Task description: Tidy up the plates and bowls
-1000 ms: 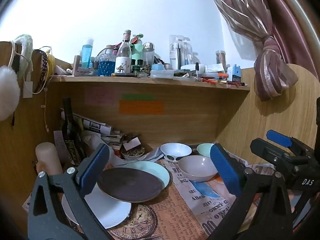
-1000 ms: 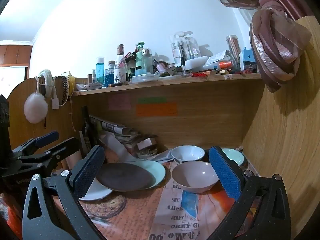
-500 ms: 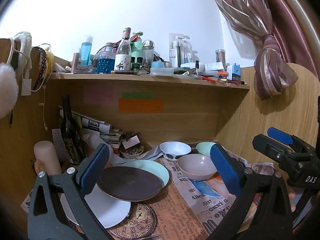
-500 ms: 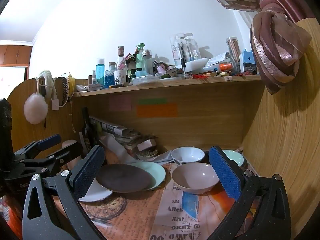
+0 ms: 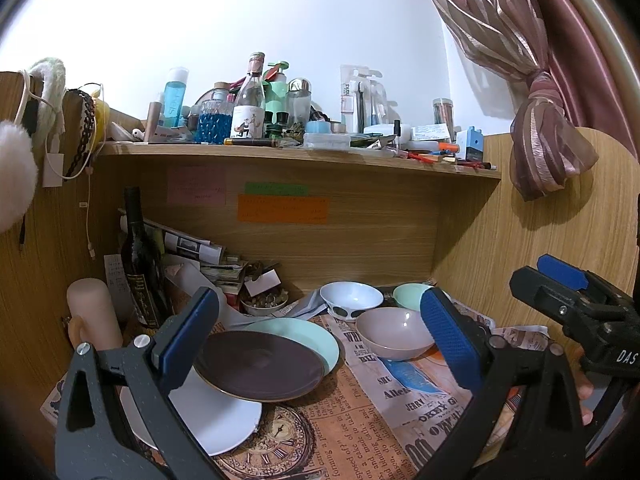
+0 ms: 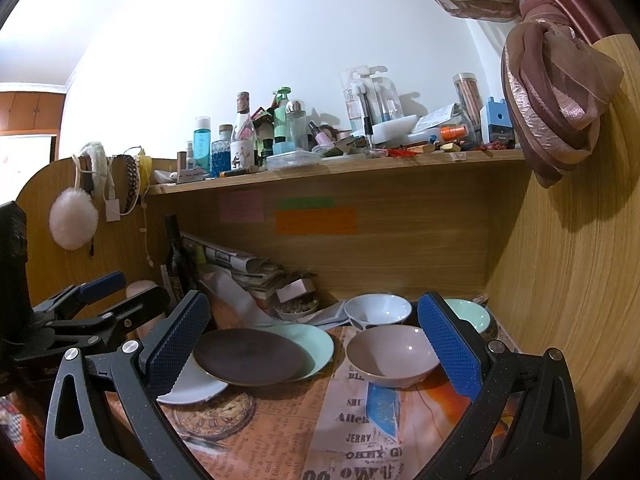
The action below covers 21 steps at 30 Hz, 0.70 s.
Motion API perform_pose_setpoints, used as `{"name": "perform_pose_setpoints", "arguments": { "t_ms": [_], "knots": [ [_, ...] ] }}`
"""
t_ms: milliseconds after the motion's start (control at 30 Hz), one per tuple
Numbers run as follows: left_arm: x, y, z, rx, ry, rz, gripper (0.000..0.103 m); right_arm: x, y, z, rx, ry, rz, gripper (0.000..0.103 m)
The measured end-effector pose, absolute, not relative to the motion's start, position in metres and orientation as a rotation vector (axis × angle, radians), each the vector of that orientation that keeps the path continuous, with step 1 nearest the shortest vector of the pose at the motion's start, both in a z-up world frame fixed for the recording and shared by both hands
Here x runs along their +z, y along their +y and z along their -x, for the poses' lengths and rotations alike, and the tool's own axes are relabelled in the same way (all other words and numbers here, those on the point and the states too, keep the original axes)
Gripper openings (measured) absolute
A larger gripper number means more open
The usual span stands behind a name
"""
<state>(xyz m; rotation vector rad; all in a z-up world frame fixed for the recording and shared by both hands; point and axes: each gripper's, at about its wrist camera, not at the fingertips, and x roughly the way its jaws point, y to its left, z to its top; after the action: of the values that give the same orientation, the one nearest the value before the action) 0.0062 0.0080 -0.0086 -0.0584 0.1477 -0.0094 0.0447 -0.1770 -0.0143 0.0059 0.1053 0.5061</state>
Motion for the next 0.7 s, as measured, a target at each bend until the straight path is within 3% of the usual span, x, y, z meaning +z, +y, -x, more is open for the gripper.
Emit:
{"name": "perform_pose_setpoints", "arguments": {
  "t_ms": [700],
  "knots": [
    [-0.0106,0.0131,-0.0070,-0.010,0.151,0.060,0.103,-0.0130,-0.1753,-0.0416,0.511,0.107,-0.008,0.103]
  ]
}}
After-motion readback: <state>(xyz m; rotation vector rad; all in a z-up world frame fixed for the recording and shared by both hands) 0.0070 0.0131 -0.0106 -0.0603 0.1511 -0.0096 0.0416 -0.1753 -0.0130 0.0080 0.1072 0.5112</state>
